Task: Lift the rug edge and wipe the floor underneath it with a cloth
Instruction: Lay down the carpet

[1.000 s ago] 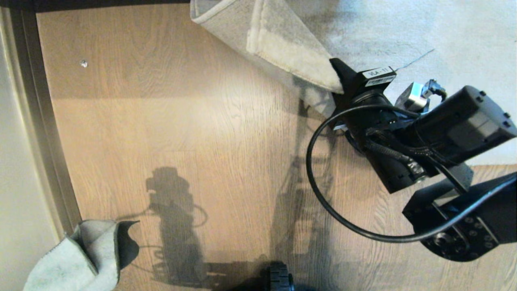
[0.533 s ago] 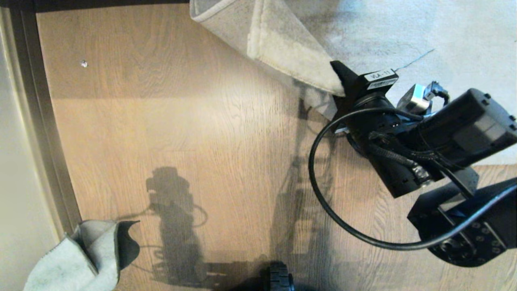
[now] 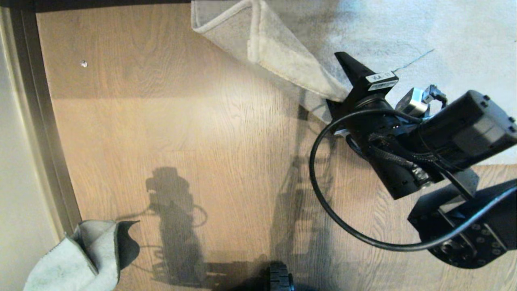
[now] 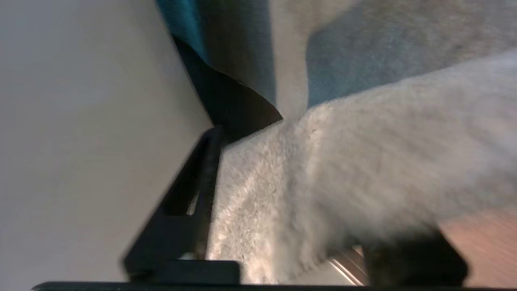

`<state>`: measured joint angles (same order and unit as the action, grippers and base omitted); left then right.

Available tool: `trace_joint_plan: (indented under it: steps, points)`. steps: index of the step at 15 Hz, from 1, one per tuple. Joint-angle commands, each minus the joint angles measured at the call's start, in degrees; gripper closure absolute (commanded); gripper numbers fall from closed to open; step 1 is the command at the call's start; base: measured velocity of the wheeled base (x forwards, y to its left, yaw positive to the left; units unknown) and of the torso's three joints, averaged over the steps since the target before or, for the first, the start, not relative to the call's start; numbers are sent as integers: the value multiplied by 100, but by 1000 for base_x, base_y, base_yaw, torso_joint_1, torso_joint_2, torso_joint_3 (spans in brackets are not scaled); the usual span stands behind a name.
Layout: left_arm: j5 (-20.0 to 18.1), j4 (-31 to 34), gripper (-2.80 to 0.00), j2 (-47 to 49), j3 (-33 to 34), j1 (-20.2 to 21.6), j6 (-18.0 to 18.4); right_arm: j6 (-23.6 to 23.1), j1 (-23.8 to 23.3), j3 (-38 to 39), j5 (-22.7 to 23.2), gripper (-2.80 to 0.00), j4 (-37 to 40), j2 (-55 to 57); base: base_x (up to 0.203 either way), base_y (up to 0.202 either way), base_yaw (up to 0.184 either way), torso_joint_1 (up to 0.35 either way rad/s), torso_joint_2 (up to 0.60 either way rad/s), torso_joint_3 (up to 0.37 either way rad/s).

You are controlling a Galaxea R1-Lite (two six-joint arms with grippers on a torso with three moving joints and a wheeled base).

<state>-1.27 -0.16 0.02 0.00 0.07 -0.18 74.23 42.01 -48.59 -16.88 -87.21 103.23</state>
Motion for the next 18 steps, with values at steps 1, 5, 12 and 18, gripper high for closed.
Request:
trace_joint_plan:
  steps: [1, 5, 12, 18]
  points:
    - [4, -2, 0, -2, 0, 1, 1, 33, 109, 156, -8, -280, -274, 147, 0, 0, 0, 0, 0, 0]
    - [4, -2, 0, -2, 0, 1, 1, 5, 586, 449, -15, -280, -274, 410, 0, 0, 0, 0, 0, 0]
    - [4, -2, 0, -2, 0, 1, 1, -172, 1130, 431, -31, -280, -274, 1458, 0, 0, 0, 0, 0, 0]
    - [4, -2, 0, -2, 0, 1, 1, -363, 1143, 447, -34, -280, -274, 2086, 0, 0, 0, 0, 0, 0]
